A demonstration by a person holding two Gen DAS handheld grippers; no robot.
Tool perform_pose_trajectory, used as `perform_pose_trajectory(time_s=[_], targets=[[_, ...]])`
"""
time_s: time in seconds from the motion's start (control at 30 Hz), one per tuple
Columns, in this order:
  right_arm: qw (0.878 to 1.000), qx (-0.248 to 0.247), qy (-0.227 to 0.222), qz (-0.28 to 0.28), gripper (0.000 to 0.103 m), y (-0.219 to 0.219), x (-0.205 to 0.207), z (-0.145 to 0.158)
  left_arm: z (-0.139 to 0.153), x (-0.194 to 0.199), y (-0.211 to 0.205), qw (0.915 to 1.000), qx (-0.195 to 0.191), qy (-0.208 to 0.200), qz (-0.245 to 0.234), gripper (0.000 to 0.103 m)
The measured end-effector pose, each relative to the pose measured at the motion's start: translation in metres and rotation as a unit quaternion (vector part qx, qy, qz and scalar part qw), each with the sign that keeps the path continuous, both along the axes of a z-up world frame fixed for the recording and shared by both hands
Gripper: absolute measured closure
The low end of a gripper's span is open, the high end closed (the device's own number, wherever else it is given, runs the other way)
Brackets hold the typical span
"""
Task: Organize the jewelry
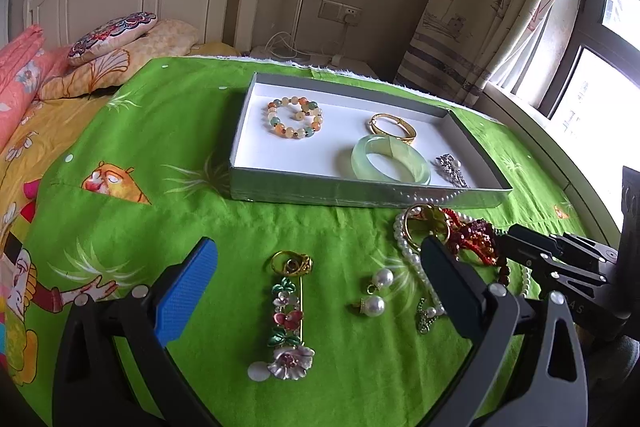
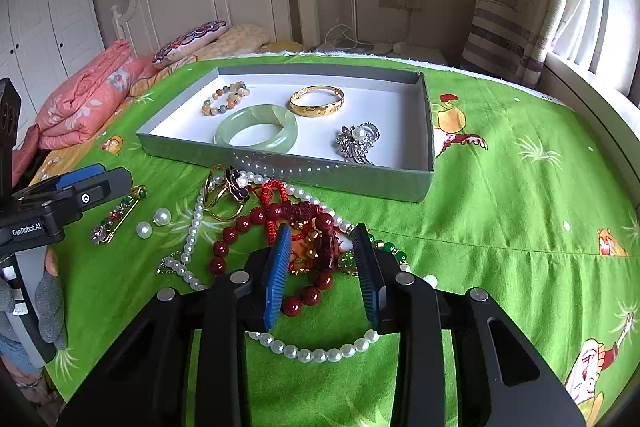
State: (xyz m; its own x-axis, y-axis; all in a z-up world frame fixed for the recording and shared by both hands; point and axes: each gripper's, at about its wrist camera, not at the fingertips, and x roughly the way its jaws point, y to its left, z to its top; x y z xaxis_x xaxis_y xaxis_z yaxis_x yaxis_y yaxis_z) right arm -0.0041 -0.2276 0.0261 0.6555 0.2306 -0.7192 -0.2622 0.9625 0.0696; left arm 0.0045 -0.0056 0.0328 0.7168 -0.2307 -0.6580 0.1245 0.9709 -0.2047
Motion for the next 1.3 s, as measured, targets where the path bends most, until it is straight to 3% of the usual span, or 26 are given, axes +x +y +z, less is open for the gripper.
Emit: perform_pose_trajectory(time_s=[0.23,0.47,0.6,0.9,1.1,1.3], targets=[[1.0,-0.025,0.008,0.004,0.08,0.009,0.004,-0.004,0.001,-0.001,-0.002,1.0,0.004,-0.005,-0.002,0.003],[0.998,-0.047,0.031,0.005,0.081,0.016,0.012,-0.012,0.001,-0.003,-0.006,0.9999,0.011,-0.008,-0.008,0.003],[0.999,-0.043,-0.002,-0.004,0.09,0.012,0.004,-0.003,0.0,-0.003,-0.006,0.9999,0.01,-0.007,-0.007,0.003],[0.997,-0.009,-0.073,-0.037,0.09,-0.007,-0.016,0.017,0.001,-0.005,-0.01,0.9996,0.016,-0.016,-0.017,0.003],[0.99,-0.008,-0.13,-0.054,0.09,-0.011,-0.033,0.03,0.004,-0.009,-0.028,0.9976,0.022,-0.015,-0.064,0.003],[0.986,0.024,-0.15,-0.071,0.089,-0.025,-0.04,0.035,0.009,-0.008,-0.063,0.9916,0.07,-0.021,-0.107,0.008]])
